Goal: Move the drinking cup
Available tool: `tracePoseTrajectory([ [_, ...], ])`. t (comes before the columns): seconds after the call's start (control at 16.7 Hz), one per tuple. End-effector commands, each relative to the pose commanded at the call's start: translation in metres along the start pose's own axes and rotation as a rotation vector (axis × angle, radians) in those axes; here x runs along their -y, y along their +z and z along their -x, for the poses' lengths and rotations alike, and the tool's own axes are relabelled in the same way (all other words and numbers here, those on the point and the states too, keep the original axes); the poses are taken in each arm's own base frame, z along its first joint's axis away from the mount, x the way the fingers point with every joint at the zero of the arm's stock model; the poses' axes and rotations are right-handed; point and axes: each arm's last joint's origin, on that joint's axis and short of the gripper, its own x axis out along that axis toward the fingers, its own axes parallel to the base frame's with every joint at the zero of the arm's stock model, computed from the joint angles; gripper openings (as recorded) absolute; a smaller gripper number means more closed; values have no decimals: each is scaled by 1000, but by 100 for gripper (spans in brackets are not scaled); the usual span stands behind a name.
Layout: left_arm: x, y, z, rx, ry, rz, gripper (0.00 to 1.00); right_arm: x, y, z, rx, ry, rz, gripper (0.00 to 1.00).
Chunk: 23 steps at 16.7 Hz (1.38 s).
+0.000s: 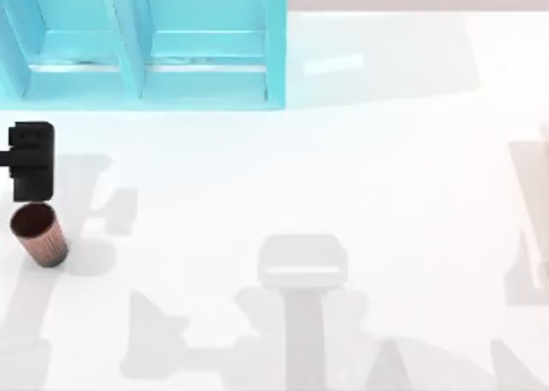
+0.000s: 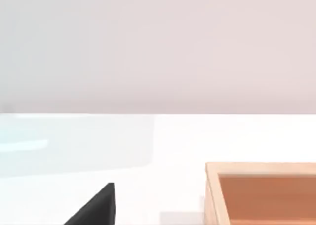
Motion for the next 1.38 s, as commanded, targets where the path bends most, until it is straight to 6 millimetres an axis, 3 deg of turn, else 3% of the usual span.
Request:
tracePoseTrajectory([
  [0.3,11,56,-46,-361,20,-3,100,0,0,0,0,0,0,100],
  [0.54,18,76,-73,-521,35,-6,100,0,0,0,0,0,0,100],
  [1.02,17,77,-82,-550,39,-5,100,0,0,0,0,0,0,100],
  [1.38,16,48,-139,-540,38,-6,100,0,0,0,0,0,0,100],
])
